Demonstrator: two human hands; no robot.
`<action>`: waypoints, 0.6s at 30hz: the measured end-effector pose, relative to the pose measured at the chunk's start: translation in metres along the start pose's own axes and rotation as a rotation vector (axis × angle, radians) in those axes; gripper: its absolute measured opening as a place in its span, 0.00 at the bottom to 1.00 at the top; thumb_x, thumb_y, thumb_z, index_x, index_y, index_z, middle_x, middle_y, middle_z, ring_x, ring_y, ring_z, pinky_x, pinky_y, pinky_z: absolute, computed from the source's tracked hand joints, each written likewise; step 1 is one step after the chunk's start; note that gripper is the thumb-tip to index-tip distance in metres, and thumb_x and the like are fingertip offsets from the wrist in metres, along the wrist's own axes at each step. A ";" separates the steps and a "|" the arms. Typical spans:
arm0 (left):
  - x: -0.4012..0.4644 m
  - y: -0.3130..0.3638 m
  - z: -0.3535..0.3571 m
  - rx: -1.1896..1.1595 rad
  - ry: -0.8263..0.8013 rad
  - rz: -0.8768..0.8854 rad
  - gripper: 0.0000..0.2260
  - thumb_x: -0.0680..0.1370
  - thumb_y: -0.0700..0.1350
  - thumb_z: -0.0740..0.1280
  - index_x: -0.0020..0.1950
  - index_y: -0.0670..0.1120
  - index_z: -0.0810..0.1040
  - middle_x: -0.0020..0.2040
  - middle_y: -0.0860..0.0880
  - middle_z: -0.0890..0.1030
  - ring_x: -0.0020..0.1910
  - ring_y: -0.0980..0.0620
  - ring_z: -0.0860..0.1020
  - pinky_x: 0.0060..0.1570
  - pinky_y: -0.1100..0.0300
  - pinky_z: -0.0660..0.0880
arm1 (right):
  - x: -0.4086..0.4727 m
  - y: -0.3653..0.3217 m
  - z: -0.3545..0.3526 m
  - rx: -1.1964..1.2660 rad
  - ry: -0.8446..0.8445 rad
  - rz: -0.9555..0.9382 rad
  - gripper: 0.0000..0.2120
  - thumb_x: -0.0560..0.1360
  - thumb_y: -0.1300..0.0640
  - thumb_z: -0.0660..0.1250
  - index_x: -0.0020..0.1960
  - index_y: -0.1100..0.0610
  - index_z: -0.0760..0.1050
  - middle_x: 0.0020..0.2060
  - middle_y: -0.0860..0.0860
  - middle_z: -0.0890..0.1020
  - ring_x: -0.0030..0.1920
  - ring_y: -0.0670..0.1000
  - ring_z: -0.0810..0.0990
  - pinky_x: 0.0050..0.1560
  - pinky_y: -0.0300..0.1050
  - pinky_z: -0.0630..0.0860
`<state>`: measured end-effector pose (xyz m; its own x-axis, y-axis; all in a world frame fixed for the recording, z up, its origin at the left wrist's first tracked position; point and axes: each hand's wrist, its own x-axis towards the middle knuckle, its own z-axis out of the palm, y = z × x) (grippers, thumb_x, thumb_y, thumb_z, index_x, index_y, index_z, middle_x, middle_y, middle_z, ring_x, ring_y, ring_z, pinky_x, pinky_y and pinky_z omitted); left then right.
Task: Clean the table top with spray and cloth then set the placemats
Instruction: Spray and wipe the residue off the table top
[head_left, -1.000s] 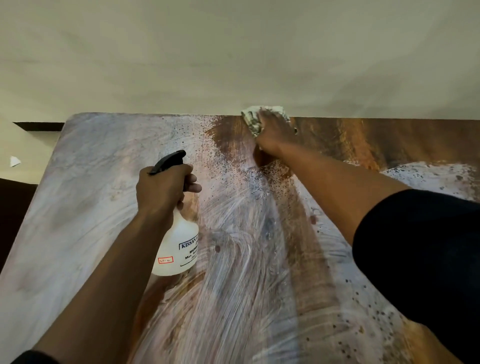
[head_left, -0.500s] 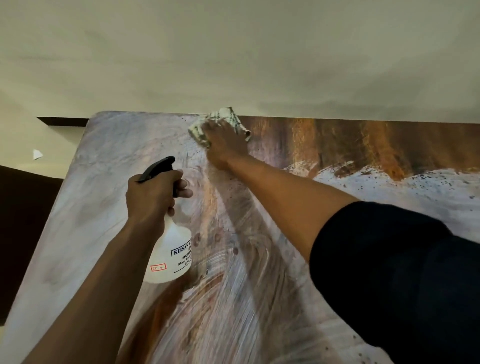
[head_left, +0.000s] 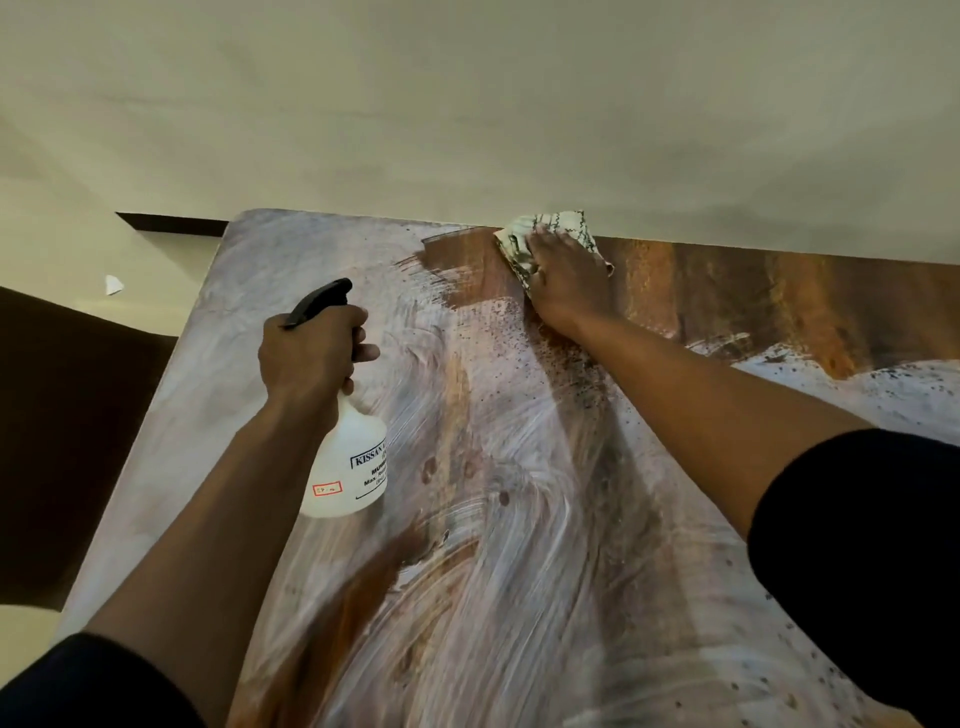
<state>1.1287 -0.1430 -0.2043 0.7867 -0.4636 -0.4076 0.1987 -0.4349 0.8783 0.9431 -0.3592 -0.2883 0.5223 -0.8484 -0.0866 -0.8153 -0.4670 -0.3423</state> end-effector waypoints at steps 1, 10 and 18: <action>0.001 0.000 -0.001 0.000 0.014 -0.004 0.08 0.74 0.42 0.73 0.49 0.54 0.84 0.32 0.50 0.79 0.30 0.52 0.81 0.27 0.59 0.67 | 0.001 -0.004 0.001 0.002 0.002 0.007 0.27 0.84 0.53 0.55 0.82 0.52 0.57 0.81 0.49 0.59 0.81 0.53 0.54 0.79 0.61 0.52; 0.016 -0.004 -0.029 0.045 -0.006 -0.004 0.12 0.74 0.43 0.72 0.57 0.52 0.86 0.33 0.48 0.83 0.35 0.49 0.87 0.26 0.60 0.67 | 0.016 -0.072 0.016 0.074 -0.053 0.006 0.28 0.83 0.55 0.59 0.82 0.49 0.58 0.81 0.47 0.58 0.82 0.53 0.53 0.79 0.59 0.49; 0.030 -0.001 -0.052 0.055 0.077 -0.039 0.02 0.73 0.42 0.73 0.45 0.47 0.85 0.32 0.48 0.83 0.32 0.49 0.85 0.26 0.61 0.66 | -0.003 -0.192 0.063 -0.018 -0.211 -0.573 0.29 0.81 0.59 0.58 0.81 0.47 0.58 0.81 0.44 0.58 0.81 0.50 0.54 0.78 0.61 0.52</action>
<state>1.1824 -0.1163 -0.2039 0.8217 -0.3859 -0.4194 0.1999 -0.4939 0.8462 1.1140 -0.2510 -0.2811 0.9157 -0.3945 -0.0771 -0.3933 -0.8400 -0.3738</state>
